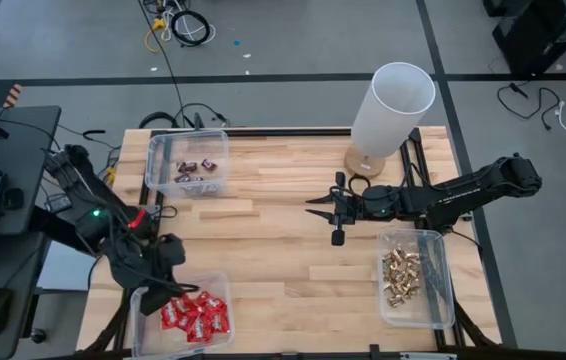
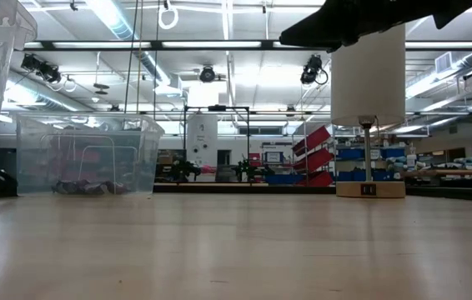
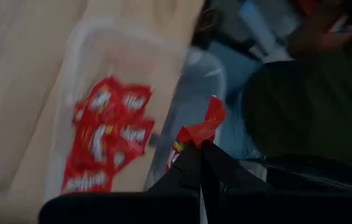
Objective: Sort candy
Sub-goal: Put the red chocolate into the bottom left transparent bin
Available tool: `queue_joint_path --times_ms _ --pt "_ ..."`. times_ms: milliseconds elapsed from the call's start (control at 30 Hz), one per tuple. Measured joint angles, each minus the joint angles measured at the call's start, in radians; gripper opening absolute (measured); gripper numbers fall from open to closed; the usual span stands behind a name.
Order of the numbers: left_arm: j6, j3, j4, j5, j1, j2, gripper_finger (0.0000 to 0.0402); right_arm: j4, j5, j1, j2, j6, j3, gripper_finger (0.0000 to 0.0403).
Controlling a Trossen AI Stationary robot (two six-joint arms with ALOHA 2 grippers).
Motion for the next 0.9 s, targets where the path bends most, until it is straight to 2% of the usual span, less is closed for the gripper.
queue_joint_path --times_ms 167,567,900 --pt "-0.053 0.000 -0.076 0.080 -0.007 0.029 0.0000 -0.005 0.000 -0.001 0.000 -0.001 0.000 0.0080" --pt "-0.078 -0.001 -0.100 0.305 -0.016 0.184 0.0000 -0.003 0.000 -0.001 0.040 0.006 0.000 0.0080" --pt "-0.079 -0.001 -0.083 0.316 -0.016 0.273 0.0003 -0.004 -0.001 -0.001 0.042 0.007 0.000 0.0080"
